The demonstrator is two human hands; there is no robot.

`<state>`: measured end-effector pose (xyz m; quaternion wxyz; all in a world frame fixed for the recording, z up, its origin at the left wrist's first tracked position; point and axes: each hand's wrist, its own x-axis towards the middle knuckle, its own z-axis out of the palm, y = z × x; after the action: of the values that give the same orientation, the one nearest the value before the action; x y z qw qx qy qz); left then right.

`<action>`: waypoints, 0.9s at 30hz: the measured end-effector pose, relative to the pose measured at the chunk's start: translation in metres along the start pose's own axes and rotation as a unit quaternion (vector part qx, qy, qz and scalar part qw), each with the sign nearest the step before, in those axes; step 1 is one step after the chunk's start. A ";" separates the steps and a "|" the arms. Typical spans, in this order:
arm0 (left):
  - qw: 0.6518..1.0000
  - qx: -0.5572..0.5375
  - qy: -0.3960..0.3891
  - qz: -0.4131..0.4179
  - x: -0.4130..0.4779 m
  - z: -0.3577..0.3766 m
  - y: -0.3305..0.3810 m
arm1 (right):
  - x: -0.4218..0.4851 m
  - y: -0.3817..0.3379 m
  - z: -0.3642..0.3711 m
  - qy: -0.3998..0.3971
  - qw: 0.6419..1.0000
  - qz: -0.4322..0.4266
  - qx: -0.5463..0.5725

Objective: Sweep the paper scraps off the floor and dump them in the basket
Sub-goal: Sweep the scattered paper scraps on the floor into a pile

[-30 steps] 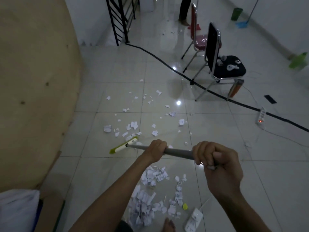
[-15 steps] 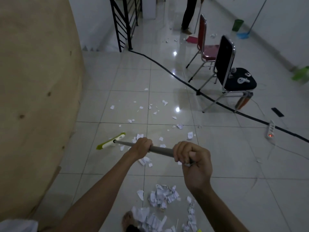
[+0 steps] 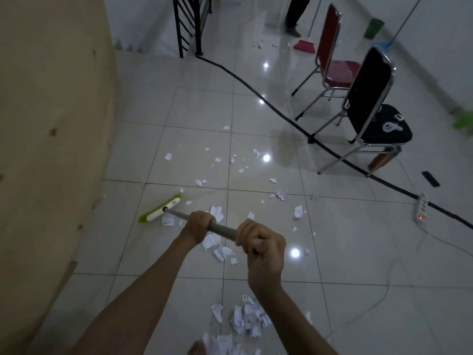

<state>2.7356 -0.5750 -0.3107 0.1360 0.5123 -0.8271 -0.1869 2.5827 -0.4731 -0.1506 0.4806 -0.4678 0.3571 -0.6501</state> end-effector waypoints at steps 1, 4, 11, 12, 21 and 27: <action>1.000 -0.012 0.015 -0.012 0.001 0.008 -0.005 | 0.001 0.008 0.002 0.002 1.000 0.008 -0.006; 0.986 -0.137 0.043 -0.083 -0.004 0.024 0.000 | -0.005 0.021 -0.001 -0.010 1.000 0.018 -0.017; 0.901 -0.352 0.088 -0.238 -0.017 0.049 0.043 | -0.035 0.007 -0.036 -0.051 0.997 0.040 -0.040; 0.899 -0.360 0.084 -0.236 -0.021 0.054 0.052 | -0.042 0.002 -0.041 -0.050 0.997 0.038 -0.042; 0.922 -0.344 0.017 -0.179 -0.051 0.095 0.174 | -0.104 -0.084 -0.119 0.002 0.999 0.021 -0.037; 0.939 -0.316 -0.036 -0.128 -0.077 0.119 0.267 | -0.145 -0.149 -0.174 0.050 0.997 0.024 -0.054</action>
<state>2.5068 -0.3776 -0.2999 0.2357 0.5369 -0.6575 -0.4731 2.3884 -0.2896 -0.1058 0.4520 -0.4514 0.4258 -0.6408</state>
